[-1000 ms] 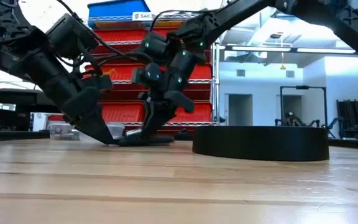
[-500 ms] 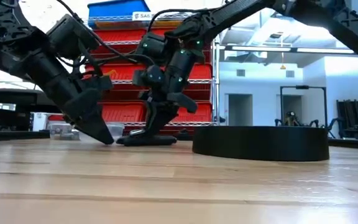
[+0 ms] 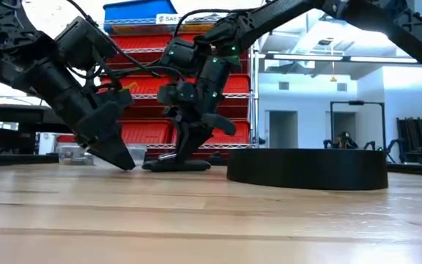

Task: Insert battery
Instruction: Insert the silver battery into the remote

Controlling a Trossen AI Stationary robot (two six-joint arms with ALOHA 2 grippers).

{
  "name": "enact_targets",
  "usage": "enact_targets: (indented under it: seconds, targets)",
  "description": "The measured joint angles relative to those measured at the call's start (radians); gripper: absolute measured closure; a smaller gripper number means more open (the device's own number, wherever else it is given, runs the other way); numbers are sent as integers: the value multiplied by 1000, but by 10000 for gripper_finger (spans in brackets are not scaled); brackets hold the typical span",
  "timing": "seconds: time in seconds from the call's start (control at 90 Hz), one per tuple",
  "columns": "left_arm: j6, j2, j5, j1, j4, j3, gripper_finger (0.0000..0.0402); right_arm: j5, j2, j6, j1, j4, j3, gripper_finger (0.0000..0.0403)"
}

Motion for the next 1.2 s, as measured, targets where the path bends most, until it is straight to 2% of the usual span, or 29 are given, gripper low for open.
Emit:
enact_targets:
  seconds: [0.111,0.333,0.756,0.878,1.111,1.2]
  targets:
    - [-9,-45,1,-6,-5,16,230,5,-17,41,-3,-16,-2,385]
    - [110,-142,-7,1,5,66,232,-1,-33,52,-5,-8,24,385]
    - [203,-140,-14,75,5,85,243,-8,-33,55,-2,-6,117,385]
    - [203,-140,-14,80,5,85,277,-10,-33,56,-2,-8,120,385]
    - [220,-140,-20,80,2,85,385,-16,-33,56,-2,-15,120,385]
    - [229,-140,-19,80,2,85,396,-16,-33,56,-1,-15,120,385]
